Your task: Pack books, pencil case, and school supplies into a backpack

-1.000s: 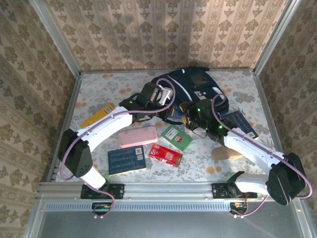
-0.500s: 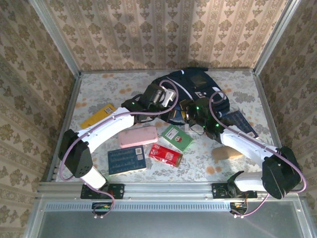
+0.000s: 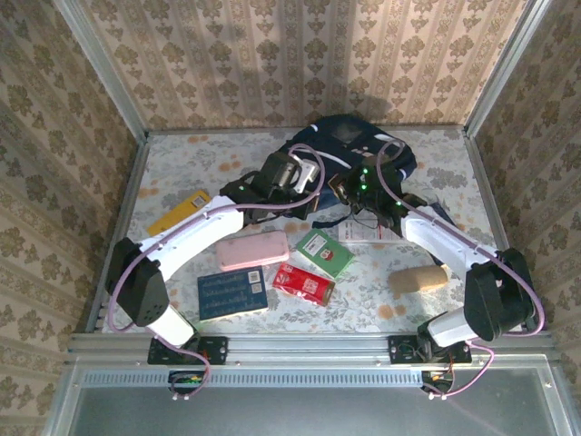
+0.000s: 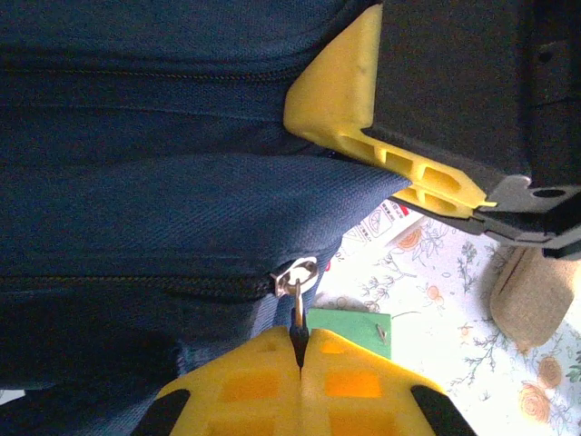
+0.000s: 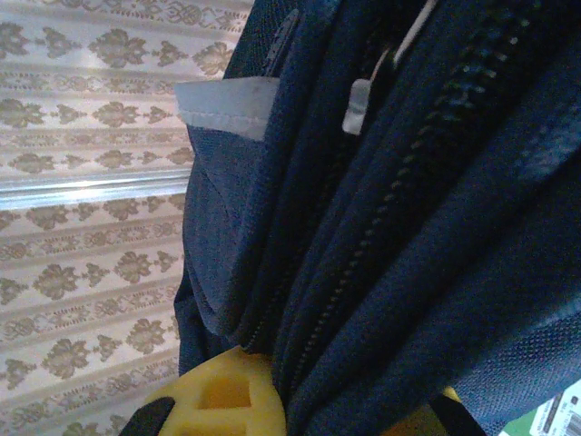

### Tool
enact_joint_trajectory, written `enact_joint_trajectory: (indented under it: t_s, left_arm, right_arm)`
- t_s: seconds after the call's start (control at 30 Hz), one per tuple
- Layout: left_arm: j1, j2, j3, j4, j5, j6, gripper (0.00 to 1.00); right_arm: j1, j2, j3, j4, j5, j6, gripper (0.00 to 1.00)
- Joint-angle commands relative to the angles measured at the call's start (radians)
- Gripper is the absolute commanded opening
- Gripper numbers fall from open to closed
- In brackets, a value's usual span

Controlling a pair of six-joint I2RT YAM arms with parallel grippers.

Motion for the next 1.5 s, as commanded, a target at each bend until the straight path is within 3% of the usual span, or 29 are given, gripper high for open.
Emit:
enact_joint_trajectory:
  t_s: [0.0,0.3,0.6,0.63,0.73,0.83,0.93,1.1,1.3,1.47]
  left_arm:
    - [0.026,-0.075,-0.004,-0.014,0.031,0.019,0.00]
    - [0.095,-0.105,-0.108,0.011,0.043,-0.002,0.00]
    - [0.110,-0.095,-0.138,0.044,0.103,0.013,0.00]
    - [0.110,-0.092,-0.129,0.046,0.114,0.022,0.03]
    - [0.116,-0.077,-0.106,0.060,0.174,0.069,0.37]
    - [0.147,-0.038,-0.069,0.068,0.279,0.065,0.49]
    - [0.195,-0.002,-0.048,0.106,0.413,0.020,0.68]
    - [0.221,0.060,0.015,0.092,0.513,0.052,0.72]
    - [0.241,0.060,0.045,0.078,0.503,0.114,0.71]
    - [0.243,0.046,0.074,0.037,0.424,0.188,0.70]
  right_arm:
    - [-0.030,0.006,0.057,0.027,-0.050,-0.126,0.00]
    - [-0.103,0.014,0.054,0.062,-0.096,-0.115,0.00]
    - [-0.111,0.038,0.069,0.098,-0.170,-0.111,0.00]
    - [-0.111,0.040,0.074,0.103,-0.185,-0.120,0.00]
    - [-0.110,0.039,0.090,0.117,-0.233,-0.154,0.00]
    - [-0.111,0.039,0.118,0.091,-0.273,-0.186,0.00]
    - [-0.111,0.047,0.149,0.053,-0.315,-0.206,0.00]
    - [-0.109,0.046,0.167,0.045,-0.352,-0.215,0.00]
    - [-0.110,0.047,0.178,0.041,-0.374,-0.228,0.00]
    - [-0.106,0.048,0.182,0.044,-0.387,-0.233,0.00]
